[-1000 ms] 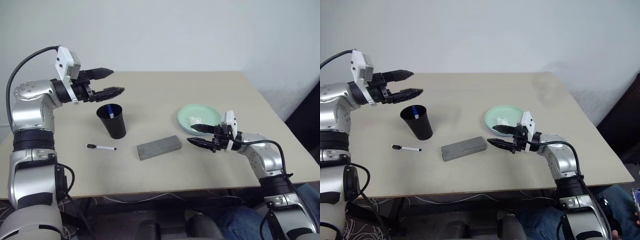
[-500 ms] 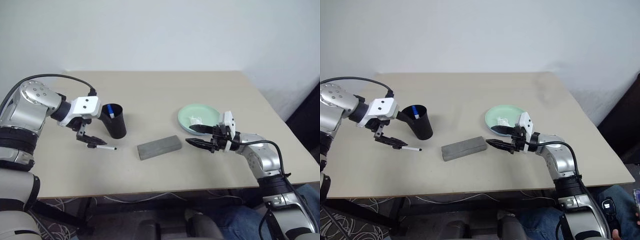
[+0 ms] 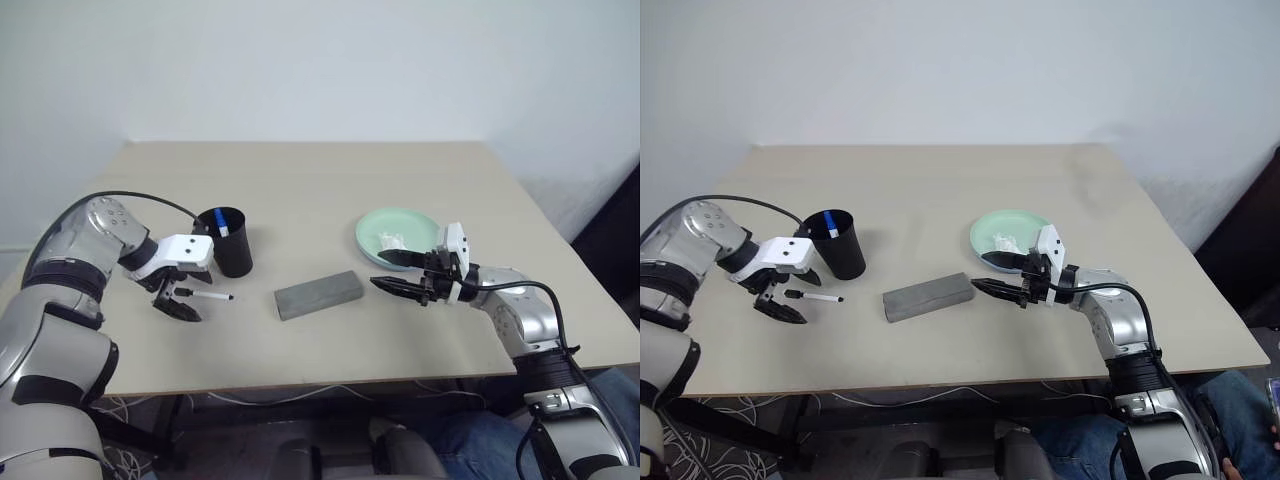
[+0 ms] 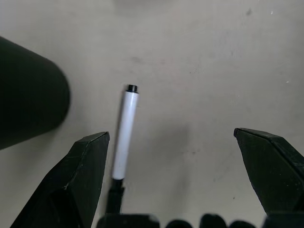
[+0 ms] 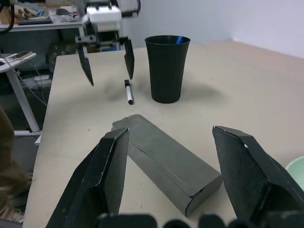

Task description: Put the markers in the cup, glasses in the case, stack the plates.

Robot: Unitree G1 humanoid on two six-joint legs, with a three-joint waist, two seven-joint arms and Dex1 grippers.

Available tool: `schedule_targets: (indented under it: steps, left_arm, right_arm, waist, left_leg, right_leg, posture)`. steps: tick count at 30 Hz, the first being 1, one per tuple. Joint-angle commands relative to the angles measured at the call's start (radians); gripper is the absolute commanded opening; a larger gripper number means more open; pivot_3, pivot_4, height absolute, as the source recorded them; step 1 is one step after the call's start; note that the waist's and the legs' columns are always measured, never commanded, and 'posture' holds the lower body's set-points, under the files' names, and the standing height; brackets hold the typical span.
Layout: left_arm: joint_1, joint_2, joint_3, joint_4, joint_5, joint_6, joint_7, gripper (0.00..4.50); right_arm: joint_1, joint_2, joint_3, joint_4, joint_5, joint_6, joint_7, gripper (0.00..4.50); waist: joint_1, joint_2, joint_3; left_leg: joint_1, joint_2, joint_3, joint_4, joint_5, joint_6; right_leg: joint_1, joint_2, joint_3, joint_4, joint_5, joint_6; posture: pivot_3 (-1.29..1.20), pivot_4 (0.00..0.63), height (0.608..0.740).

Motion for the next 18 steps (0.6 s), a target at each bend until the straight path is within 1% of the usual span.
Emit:
schedule_targets:
  steps: [1, 6, 9, 18]
  left_arm:
    - [-0.056, -0.02, 0.043, 0.05, 0.057, -0.033, 0.02, 4.47]
    - [-0.069, -0.061, 0.054, 0.109, 0.129, -0.041, 0.072, 4.47]
    - [-0.077, -0.077, 0.053, 0.132, 0.17, -0.036, 0.071, 4.47]
    - [-0.062, -0.093, 0.054, 0.168, 0.262, -0.04, 0.086, 4.47]
  right_arm:
    - [-0.031, -0.005, -0.019, -0.018, 0.006, -0.009, -0.005, 3.05]
    - [-0.014, -0.011, -0.021, -0.041, 0.008, -0.001, -0.01, 3.05]
    - [-0.003, -0.014, -0.021, -0.053, 0.009, 0.004, -0.015, 3.05]
    - [0.013, -0.022, -0.027, -0.08, 0.017, 0.019, -0.029, 3.05]
  waist:
    - [0.0, 0.0, 0.0]
    - [0.0, 0.0, 0.0]
    - [0.0, 0.0, 0.0]
    - [0.0, 0.0, 0.0]
  left_leg:
    - [0.0, 0.0, 0.0, 0.0, 0.0, 0.0]
    - [-0.001, 0.0, 0.0, 0.0, 0.0, 0.0]
    - [-0.001, 0.0, 0.0, 0.0, 0.0, 0.0]
    - [-0.001, 0.0, 0.0, 0.0, 0.0, 0.0]
  right_leg:
    - [0.0, 0.0, 0.0, 0.0, 0.0, 0.0]
    - [-0.001, 0.0, 0.0, 0.0, 0.0, 0.001]
    - [-0.001, 0.0, 0.0, 0.0, 0.0, 0.001]
    - [-0.001, 0.0, 0.0, 0.0, 0.0, 0.001]
  posture:
    - [0.0, 0.0, 0.721]
    - [0.0, 0.0, 0.721]
    - [0.0, 0.0, 0.721]
    - [0.0, 0.0, 0.721]
